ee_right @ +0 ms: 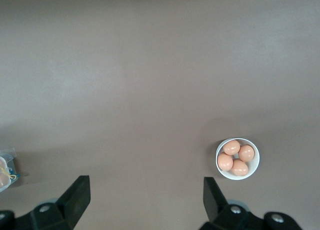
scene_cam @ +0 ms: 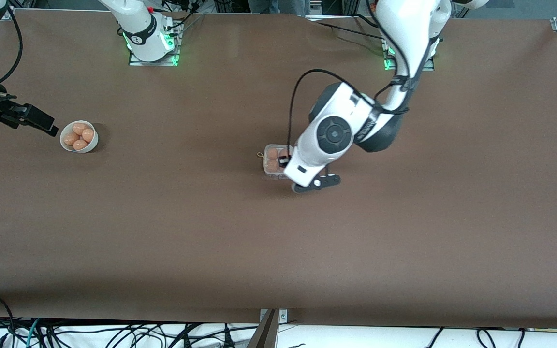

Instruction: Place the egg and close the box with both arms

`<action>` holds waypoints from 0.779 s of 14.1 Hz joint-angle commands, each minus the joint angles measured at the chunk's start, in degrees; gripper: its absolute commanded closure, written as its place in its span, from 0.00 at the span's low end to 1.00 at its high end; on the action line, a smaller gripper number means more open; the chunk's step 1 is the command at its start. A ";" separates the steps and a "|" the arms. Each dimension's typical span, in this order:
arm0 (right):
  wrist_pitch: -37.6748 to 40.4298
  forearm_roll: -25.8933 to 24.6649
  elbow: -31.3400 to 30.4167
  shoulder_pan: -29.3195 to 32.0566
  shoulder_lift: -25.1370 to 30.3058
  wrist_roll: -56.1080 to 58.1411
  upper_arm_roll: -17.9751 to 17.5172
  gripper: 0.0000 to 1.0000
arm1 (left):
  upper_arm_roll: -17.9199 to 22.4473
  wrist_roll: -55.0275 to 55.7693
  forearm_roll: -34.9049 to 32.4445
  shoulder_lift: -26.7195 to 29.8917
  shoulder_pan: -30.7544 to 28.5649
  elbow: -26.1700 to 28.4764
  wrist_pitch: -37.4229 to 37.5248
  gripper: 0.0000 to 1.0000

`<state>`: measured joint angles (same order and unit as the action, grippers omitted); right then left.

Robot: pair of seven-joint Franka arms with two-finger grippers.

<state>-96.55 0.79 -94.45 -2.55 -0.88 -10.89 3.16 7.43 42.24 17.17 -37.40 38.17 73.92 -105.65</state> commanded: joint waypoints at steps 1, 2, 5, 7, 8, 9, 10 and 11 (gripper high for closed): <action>-0.04 -0.88 -0.21 0.44 0.44 0.34 -0.53 0.00 | 2.76 -0.66 -6.51 5.22 -2.47 -3.50 9.81 0.00; 0.05 -0.88 -0.21 0.44 0.44 0.34 -0.53 0.00 | 2.86 -2.49 -8.27 6.19 -4.40 -5.17 12.89 0.00; 0.05 -0.88 -0.21 0.44 0.44 0.34 -0.53 0.00 | 2.59 -9.34 -9.52 9.18 -12.05 -9.13 20.72 0.00; 0.05 -0.88 -0.21 0.44 0.44 0.34 -0.53 0.00 | 2.59 -13.39 -9.61 10.85 -16.27 -10.98 23.63 0.00; 0.05 -0.88 -0.21 0.44 0.44 0.34 -0.53 0.00 | 2.59 -14.71 -9.61 11.38 -18.20 -11.77 24.43 0.00; 0.05 -0.88 -0.21 0.44 0.44 0.43 -0.53 0.00 | 2.59 -15.25 -9.61 11.65 -20.14 -12.04 25.05 0.00; -0.04 -0.88 -0.21 0.44 0.44 0.78 -0.53 0.00 | 2.59 -15.43 -9.61 12.78 -21.98 -12.13 25.66 0.00; -0.04 -0.88 -0.21 0.44 0.44 1.82 -0.53 0.00 | 2.68 -16.74 -9.96 13.23 -23.74 -12.22 25.84 0.00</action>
<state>-96.55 0.76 -94.45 -2.55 -0.89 -10.62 3.16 10.95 27.79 8.80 -25.13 17.35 62.85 -81.51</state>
